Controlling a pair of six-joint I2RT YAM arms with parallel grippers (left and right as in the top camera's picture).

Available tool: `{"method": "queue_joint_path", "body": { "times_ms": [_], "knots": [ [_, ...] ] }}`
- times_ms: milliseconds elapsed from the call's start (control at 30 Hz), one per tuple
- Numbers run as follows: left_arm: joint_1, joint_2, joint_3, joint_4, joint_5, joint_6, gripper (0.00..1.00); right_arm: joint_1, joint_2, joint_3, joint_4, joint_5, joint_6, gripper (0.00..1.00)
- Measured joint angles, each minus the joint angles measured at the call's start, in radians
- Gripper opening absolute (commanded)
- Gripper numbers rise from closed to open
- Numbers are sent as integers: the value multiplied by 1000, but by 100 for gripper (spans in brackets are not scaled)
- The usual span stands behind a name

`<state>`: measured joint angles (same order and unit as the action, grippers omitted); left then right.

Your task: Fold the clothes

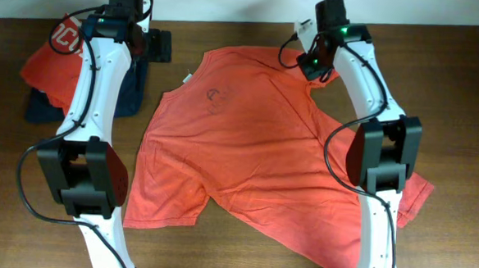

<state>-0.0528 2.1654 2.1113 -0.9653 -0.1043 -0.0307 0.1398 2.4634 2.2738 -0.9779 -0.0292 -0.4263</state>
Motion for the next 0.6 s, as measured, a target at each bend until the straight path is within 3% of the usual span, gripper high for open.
{"method": "queue_joint_path", "body": {
  "times_ms": [300, 600],
  "knots": [
    [0, 0, 0, 0, 0, 0, 99, 0, 8, -20, -2, -25, -87, 34],
    [0, 0, 0, 0, 0, 0, 99, 0, 9, -133, 107, -25, -158, 36]
  ]
}}
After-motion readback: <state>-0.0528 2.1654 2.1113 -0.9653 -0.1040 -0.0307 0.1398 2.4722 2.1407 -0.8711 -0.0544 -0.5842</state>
